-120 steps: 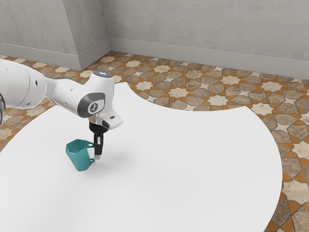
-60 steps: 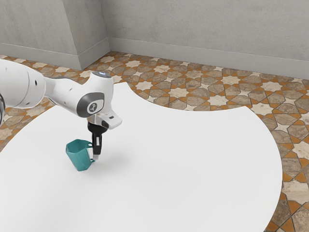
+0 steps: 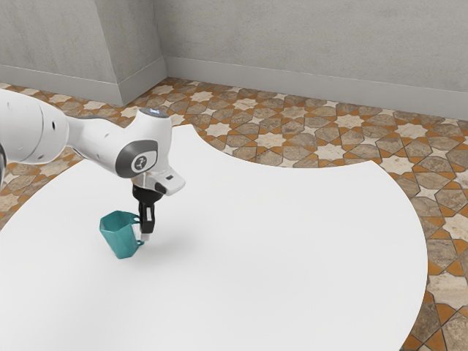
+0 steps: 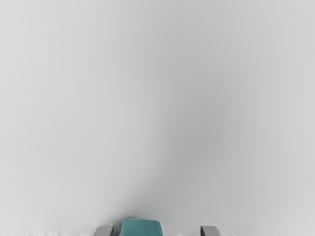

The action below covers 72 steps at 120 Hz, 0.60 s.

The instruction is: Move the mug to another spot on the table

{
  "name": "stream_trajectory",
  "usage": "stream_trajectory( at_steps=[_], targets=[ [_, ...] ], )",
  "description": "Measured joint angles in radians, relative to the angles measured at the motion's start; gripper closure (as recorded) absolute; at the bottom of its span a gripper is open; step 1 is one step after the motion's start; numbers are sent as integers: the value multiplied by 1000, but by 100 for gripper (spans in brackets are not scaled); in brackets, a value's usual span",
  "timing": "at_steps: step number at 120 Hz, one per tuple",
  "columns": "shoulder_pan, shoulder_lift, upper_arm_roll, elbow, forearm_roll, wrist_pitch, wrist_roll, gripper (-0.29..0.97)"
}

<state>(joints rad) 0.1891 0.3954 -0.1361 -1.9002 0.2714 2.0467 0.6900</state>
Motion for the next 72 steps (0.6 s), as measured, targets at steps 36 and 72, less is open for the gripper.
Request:
stream_trajectory(
  at_steps=[36,72],
  targets=[
    [-3,-1,1,-1,13,-1,-20,57],
    [-19,3,1,-1,61,-9,-35,59]
  ],
)
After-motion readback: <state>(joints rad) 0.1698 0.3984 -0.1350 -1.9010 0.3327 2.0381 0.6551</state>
